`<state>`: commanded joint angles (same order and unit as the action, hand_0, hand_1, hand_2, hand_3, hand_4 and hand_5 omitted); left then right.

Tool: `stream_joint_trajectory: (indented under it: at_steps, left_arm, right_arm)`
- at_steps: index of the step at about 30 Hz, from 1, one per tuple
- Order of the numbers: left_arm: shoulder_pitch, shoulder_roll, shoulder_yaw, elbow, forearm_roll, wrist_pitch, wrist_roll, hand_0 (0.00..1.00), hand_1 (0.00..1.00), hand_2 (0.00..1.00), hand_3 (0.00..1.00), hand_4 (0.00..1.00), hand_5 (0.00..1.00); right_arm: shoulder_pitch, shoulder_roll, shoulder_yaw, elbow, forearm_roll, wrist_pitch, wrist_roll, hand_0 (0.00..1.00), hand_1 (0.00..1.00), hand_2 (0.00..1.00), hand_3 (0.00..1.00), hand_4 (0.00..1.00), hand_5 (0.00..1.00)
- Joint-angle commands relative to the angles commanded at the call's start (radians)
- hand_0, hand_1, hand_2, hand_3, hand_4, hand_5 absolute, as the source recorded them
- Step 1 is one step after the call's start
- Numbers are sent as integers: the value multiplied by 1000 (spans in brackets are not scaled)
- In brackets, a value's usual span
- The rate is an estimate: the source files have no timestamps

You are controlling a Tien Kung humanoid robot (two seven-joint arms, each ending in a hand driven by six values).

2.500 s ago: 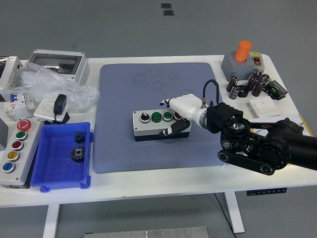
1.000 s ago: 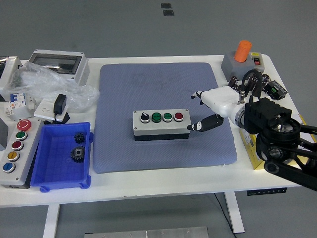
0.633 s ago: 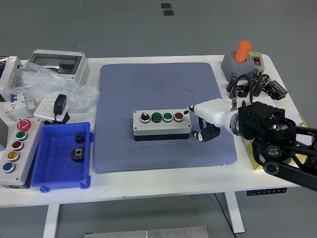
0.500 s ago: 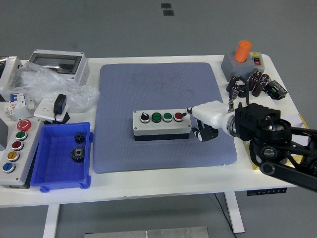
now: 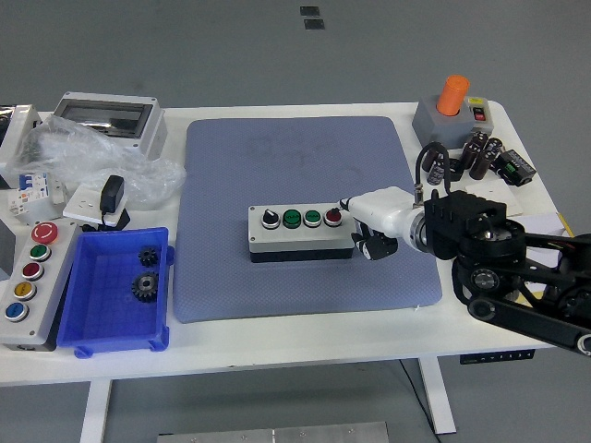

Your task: Pick up the button,place it on the desk,press the button,press the button

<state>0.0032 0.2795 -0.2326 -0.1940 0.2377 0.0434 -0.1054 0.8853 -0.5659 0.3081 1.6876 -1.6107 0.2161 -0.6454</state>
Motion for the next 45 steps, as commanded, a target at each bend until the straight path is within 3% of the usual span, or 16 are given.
stream_joint_trajectory:
  at_steps: [9, 12, 20, 21, 27, 28, 33, 34, 38, 39, 40, 45]
  left_arm:
    - [-1, 2, -2, 0, 0, 1, -3, 586, 638, 606, 607, 536, 282]
    - [-2, 2, -3, 0, 0, 1, -3, 586, 638, 606, 607, 538, 282]
    - [-3, 1, -2, 0, 0, 0, -1, 586, 638, 606, 606, 538, 282]
    - [-3, 0, -2, 0, 0, 0, -1, 586, 638, 606, 606, 537, 282]
    - [-1, 0, 4, 0, -5, 1, 0, 586, 638, 606, 606, 537, 282]
    - [-1, 0, 6, 0, -6, 1, 0, 586, 639, 606, 607, 538, 281]
    - [-3, 0, 5, 0, -4, 0, 2, 586, 639, 606, 607, 538, 281]
    - [-3, 0, 4, 0, -3, 0, 3, 586, 638, 605, 607, 538, 281]
    - [-5, -1, 3, -1, -3, -3, 7, 586, 638, 605, 607, 538, 281]
    - [-4, -1, 3, -1, -2, -3, 9, 586, 638, 605, 607, 538, 281]
    - [-4, -2, 3, -1, -1, -3, 11, 586, 638, 605, 608, 539, 280]
    - [-4, -5, -11, -5, 36, 9, 55, 586, 638, 605, 608, 539, 280]
  right_arm:
    - [16, 17, -64, -39, 36, 23, 0, 292, 364, 318, 933, 354, 2]
    - [19, 13, -61, -31, 40, 9, 6, 287, 361, 317, 935, 357, 2]
    - [11, -15, 42, 0, 50, -159, 130, 286, 358, 315, 926, 364, 2]
    - [7, -17, 53, 1, 52, -186, 148, 278, 349, 311, 889, 378, 2]
    - [-15, -17, 84, -31, 98, -330, 239, 278, 349, 311, 889, 378, 2]
    - [-21, -15, 90, -43, 115, -354, 258, 183, 341, 357, 783, 633, 248]
    - [-73, 10, 154, -125, 233, -493, 382, 183, 341, 357, 783, 633, 248]
    - [-92, 19, 174, -146, 267, -522, 416, 501, 534, 585, 712, 716, 325]
    - [-177, 71, 259, -236, 419, -600, 566, 501, 534, 585, 712, 716, 325]
    - [-197, 84, 279, -256, 455, -597, 602, 501, 534, 585, 712, 716, 325]
    - [-218, 98, 299, -276, 491, -589, 638, 746, 704, 739, 718, 799, 523]
    - [-338, 158, 411, -362, 683, -509, 822, 746, 704, 739, 718, 799, 523]
